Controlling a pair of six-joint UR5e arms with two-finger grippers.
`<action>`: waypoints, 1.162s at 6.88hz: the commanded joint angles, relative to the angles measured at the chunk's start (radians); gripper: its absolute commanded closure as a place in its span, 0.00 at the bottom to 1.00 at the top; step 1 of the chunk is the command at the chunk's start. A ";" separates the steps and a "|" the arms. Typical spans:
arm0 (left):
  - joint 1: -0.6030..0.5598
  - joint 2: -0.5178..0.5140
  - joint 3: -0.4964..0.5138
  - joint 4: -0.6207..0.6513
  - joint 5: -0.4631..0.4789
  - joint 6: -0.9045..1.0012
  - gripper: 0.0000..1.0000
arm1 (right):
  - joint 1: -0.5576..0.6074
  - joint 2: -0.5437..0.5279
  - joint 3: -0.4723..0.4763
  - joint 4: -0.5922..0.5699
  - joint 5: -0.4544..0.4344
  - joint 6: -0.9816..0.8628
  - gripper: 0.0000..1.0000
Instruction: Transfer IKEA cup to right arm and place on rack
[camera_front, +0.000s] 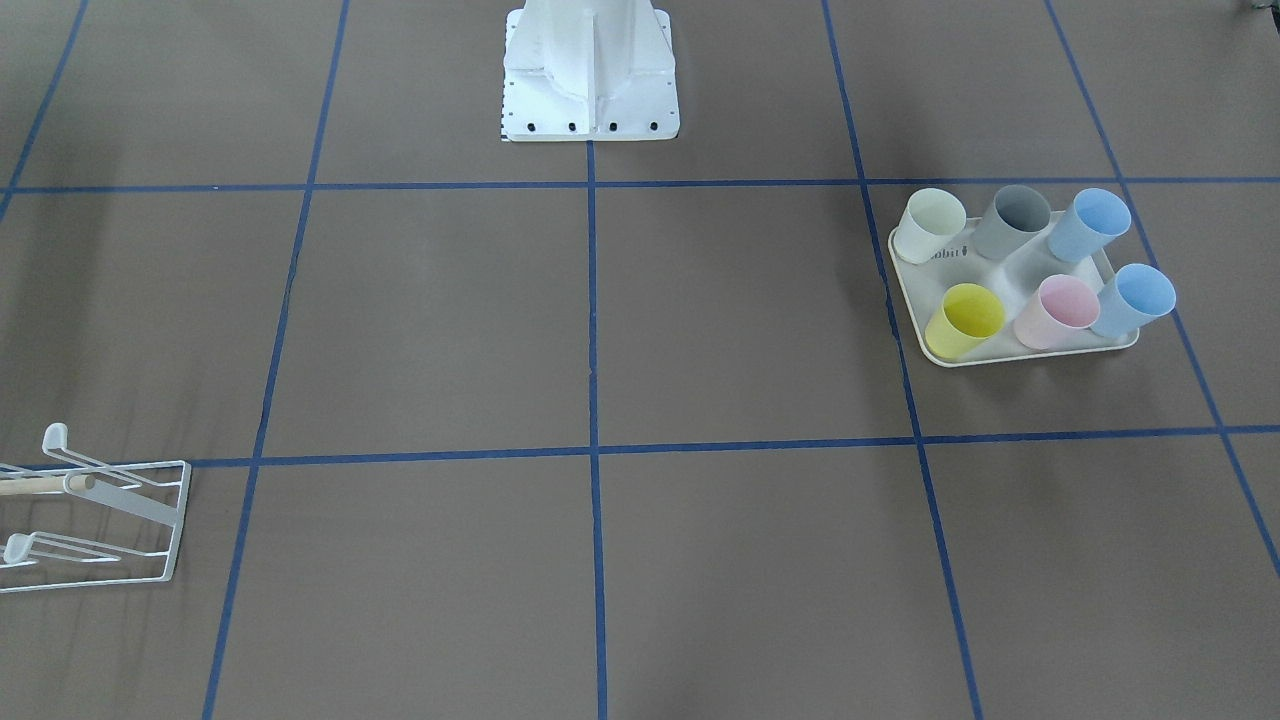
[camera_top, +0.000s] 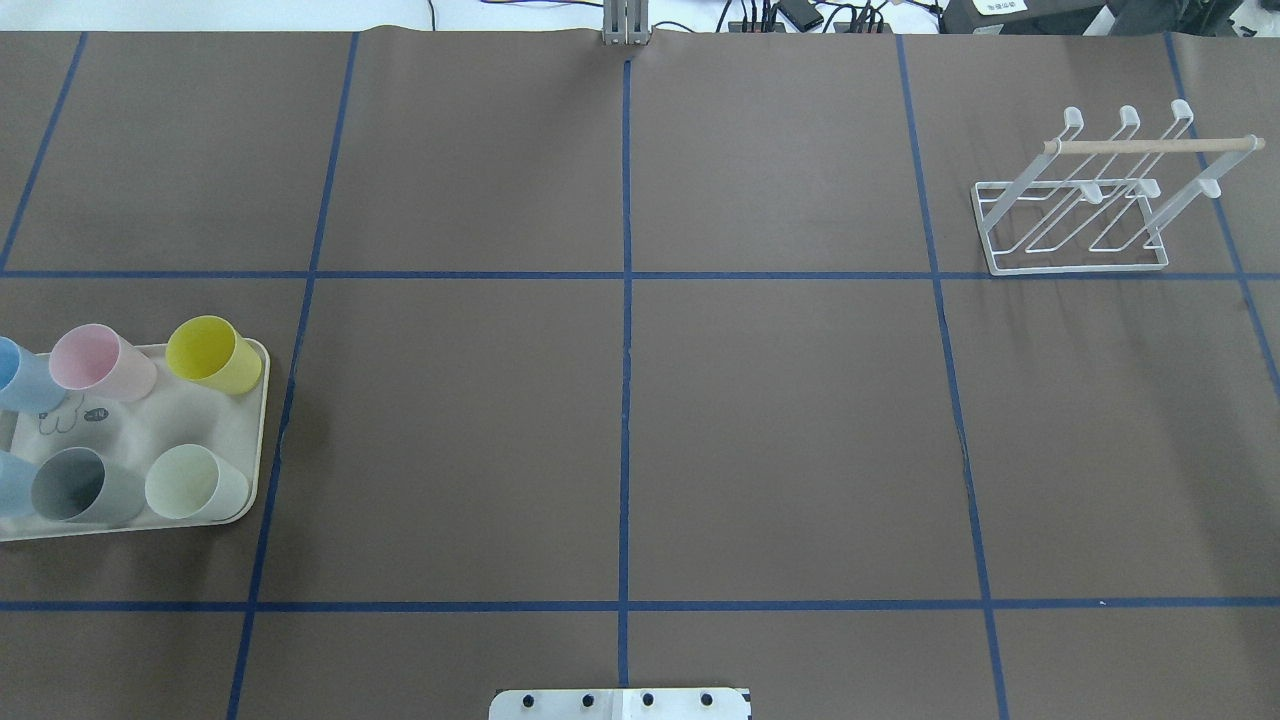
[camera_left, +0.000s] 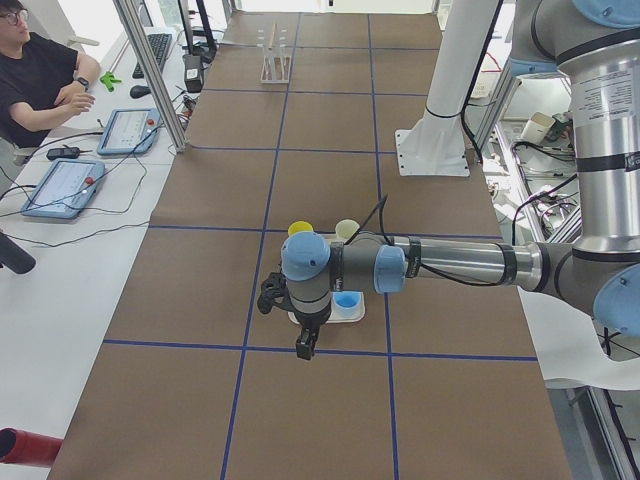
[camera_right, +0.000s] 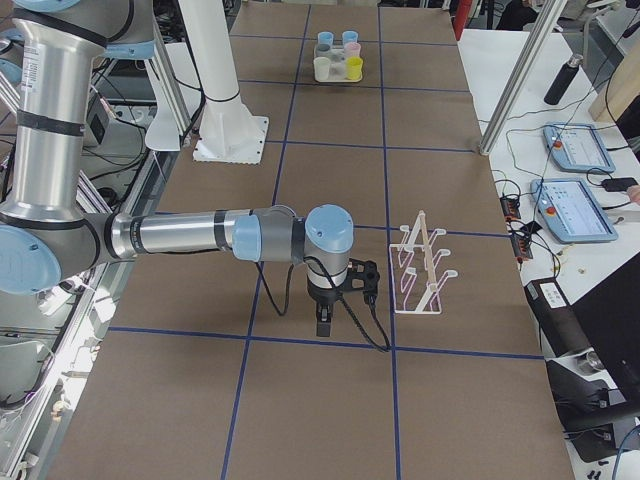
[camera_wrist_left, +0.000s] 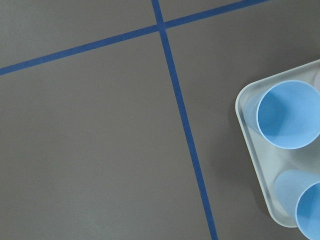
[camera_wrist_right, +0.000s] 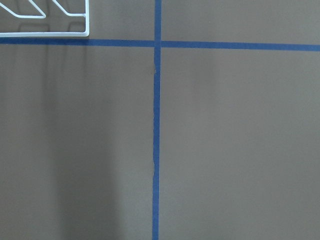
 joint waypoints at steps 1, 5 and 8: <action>0.000 0.000 -0.004 0.000 0.000 0.000 0.00 | 0.000 0.001 0.002 0.000 0.000 0.000 0.00; 0.000 -0.003 -0.023 -0.001 0.020 -0.002 0.00 | -0.018 0.024 0.098 0.000 0.017 0.011 0.00; 0.000 -0.102 -0.026 -0.003 0.040 -0.005 0.00 | -0.116 0.143 0.166 0.003 0.086 0.078 0.00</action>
